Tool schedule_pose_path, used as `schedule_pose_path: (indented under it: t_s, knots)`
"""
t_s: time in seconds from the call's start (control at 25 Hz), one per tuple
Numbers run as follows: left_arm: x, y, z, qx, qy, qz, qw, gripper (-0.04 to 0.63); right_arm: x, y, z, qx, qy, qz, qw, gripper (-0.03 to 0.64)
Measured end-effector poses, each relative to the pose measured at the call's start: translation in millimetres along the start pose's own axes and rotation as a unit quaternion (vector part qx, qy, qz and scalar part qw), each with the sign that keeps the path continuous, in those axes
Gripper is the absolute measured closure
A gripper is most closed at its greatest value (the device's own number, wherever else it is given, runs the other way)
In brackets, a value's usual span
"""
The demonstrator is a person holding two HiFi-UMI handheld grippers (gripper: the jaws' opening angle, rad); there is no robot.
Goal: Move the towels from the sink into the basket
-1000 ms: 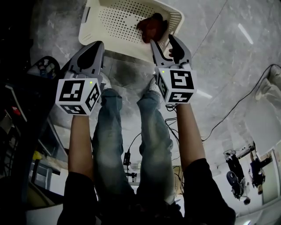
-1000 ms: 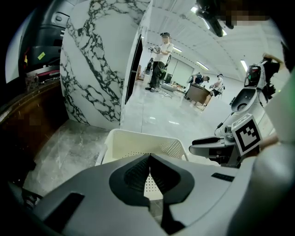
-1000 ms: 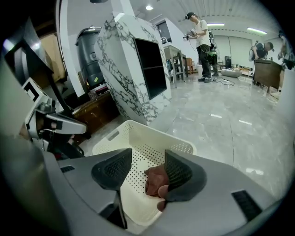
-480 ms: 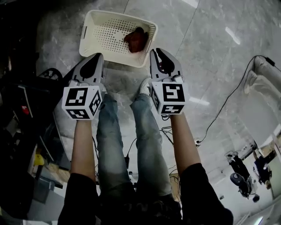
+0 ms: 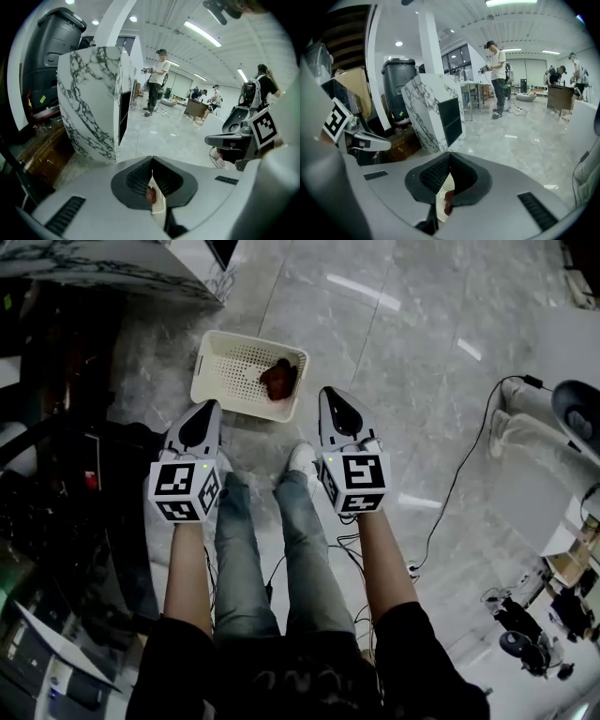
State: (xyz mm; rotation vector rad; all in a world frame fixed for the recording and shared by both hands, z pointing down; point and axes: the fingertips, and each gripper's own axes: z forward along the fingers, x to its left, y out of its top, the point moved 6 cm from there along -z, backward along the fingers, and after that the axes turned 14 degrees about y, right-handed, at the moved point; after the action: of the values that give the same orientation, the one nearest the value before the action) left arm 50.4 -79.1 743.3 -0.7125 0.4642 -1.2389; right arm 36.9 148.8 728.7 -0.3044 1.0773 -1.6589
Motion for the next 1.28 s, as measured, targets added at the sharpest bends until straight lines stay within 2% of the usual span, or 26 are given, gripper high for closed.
schedule_pose_path:
  t_s: [0.2, 0.44, 0.68, 1.0, 1.28]
  knots:
    - [-12, 69, -51, -0.039, 0.001, 0.014, 0.9992, 0.581, 7, 68, -55, -0.042, -0.018, -0.011, 0.999, 0.603]
    - [-31, 147, -124, -0.078, 0.001, 0.011, 0.9969, 0.581, 32, 146, -136, -0.084, -0.032, -0.008, 0.996, 0.604]
    - [-37, 222, -188, -0.133, 0.004, 0.044, 0.9902, 0.581, 49, 216, -200, -0.14, -0.053, -0.017, 0.989, 0.604]
    - [-34, 274, -265, -0.182, 0.002, 0.037, 0.9825, 0.581, 90, 270, -253, -0.19, -0.057, -0.035, 0.98, 0.604]
    - [-37, 311, -313, -0.236, -0.004, 0.045, 0.9707, 0.581, 118, 305, -290, -0.221, -0.06, -0.06, 0.972, 0.604]
